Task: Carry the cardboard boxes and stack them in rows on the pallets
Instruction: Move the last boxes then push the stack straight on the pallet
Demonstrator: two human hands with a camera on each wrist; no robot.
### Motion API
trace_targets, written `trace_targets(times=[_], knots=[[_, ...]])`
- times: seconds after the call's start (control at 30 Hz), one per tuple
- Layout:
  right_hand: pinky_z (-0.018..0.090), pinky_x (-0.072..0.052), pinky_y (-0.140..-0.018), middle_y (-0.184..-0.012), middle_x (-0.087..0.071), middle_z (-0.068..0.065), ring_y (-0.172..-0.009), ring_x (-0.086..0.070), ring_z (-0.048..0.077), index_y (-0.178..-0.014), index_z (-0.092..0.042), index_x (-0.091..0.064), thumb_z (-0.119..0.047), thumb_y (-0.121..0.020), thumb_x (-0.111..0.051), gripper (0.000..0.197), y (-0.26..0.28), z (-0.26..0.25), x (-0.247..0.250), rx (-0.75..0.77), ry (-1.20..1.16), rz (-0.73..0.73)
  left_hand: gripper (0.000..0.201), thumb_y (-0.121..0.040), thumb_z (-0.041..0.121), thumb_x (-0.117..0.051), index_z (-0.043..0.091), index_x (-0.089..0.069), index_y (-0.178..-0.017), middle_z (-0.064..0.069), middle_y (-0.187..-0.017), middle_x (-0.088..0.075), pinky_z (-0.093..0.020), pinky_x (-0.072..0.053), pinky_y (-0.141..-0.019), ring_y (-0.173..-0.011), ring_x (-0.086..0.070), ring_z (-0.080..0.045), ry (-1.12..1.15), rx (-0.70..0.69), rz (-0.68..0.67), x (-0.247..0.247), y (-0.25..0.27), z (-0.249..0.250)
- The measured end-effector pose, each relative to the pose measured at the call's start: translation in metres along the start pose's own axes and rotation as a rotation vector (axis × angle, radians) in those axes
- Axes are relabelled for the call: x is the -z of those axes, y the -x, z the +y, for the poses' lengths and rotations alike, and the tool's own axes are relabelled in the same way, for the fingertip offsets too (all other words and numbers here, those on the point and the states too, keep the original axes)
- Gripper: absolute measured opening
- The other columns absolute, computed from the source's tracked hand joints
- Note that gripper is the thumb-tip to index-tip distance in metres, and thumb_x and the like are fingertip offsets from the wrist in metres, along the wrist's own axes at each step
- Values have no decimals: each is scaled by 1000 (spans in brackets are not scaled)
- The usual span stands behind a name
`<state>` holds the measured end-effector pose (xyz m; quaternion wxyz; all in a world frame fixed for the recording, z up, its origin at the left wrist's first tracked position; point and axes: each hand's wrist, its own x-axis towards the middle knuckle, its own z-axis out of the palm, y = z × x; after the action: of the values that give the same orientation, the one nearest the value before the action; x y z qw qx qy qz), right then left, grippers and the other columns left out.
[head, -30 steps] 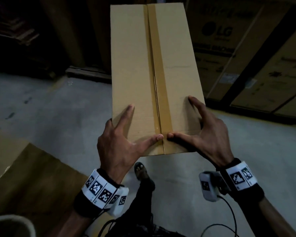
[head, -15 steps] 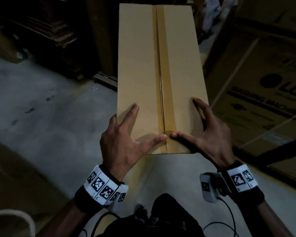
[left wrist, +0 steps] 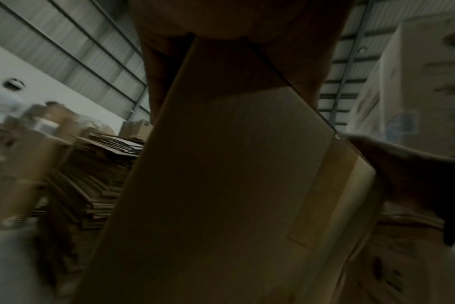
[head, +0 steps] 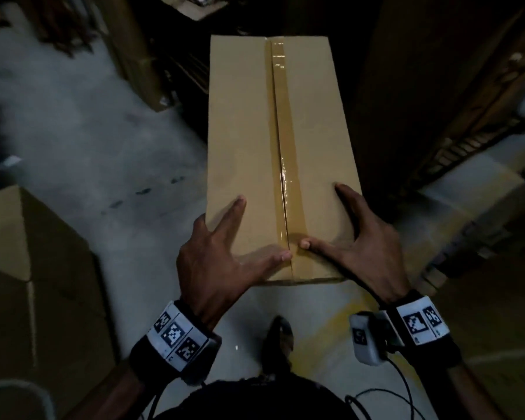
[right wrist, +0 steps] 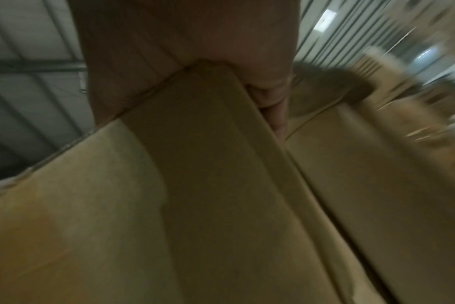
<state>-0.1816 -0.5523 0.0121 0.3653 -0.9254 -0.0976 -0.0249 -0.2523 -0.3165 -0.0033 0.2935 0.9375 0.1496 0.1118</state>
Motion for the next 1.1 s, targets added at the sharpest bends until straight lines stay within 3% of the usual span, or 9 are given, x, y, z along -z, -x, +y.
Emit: trace_targets(times=[0.27,0.4,0.5,0.6,0.73,0.87,1.0,1.1], knots=[[47,-49,-108,-146,-57,-7,-132,-55,24,-150,-57,-29,-96,-48,-69,116,-225,-32,-36,245,-8,-172,117,-48,104,-56,57,-30,-152,-11,-138,-53,-40,-53,-96,-118,-61,-32,-49,213,191,-3,-151,1],[44,-49,-109,-146,-55,-11,-130,-55,15,-151,-54,-30,-91,-47,-77,120,-317,-55,-80,331,-52,-276,116,-47,104,-56,58,-33,-151,-6,-137,-52,-41,-53,-100,-122,-59,-28,-22,333,281,1,-219,-20],[44,-49,-109,-147,-56,-9,-129,-56,17,-151,-54,-31,-91,-46,-77,121,-377,-76,-120,394,-60,-344,115,-48,103,-58,59,-33,-151,-7,-141,-51,-38,-49,-103,-128,-55,-27,-35,412,315,1,-267,-43],[45,-50,-108,-148,-54,-9,-130,-56,18,-151,-53,-31,-96,-44,-72,122,-435,-105,-165,458,-54,-371,117,-45,107,-50,59,-33,-150,-6,-142,-52,-41,-52,-103,-128,-56,-25,-49,468,373,6,-320,-77],[48,-52,-106,-149,-53,-10,-131,-55,19,-149,-58,-32,-95,-44,-73,118,-518,-163,-236,539,-69,-423,121,-43,110,-43,59,-27,-152,-6,-148,-46,-44,-50,-104,-132,-51,-26,-52,542,422,27,-395,-133],[51,-49,-109,-148,-55,-7,-131,-56,23,-148,-58,-33,-84,-46,-84,117,-591,-233,-294,607,-76,-489,120,-44,105,-52,60,-26,-152,-4,-146,-45,-43,-48,-107,-131,-50,-24,-32,614,475,63,-466,-184],[47,-47,-111,-148,-55,-15,-133,-55,15,-148,-53,-37,-84,-47,-84,116,-652,-296,-350,700,-127,-537,119,-48,105,-51,59,-23,-154,-6,-150,-42,-45,-49,-106,-134,-49,-27,-67,676,522,95,-526,-228],[40,-45,-113,-148,-53,-19,-133,-53,9,-148,-50,-40,-83,-47,-83,114,-686,-340,-393,747,-163,-569,118,-48,105,-52,64,-15,-152,-6,-153,-37,-43,-43,-109,-136,-45,-30,-64,762,530,118,-560,-257]])
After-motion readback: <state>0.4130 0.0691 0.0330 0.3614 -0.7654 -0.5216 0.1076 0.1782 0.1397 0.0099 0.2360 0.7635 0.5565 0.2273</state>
